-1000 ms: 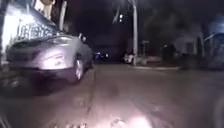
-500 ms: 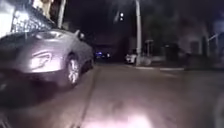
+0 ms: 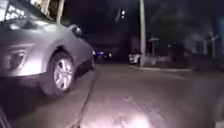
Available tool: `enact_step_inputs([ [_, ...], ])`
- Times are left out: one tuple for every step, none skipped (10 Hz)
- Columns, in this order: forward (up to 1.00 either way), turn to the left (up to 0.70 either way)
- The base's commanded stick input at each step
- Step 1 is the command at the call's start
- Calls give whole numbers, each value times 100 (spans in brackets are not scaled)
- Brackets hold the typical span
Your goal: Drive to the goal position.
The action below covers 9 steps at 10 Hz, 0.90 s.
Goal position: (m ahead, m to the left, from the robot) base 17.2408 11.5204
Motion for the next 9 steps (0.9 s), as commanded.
enact_step_inputs([
  [100, -18],
  [100, -4],
  [100, 0],
  [100, 0],
  [100, 0],
  [100, 0],
  [100, 0],
  [100, 0],
  [100, 0],
])
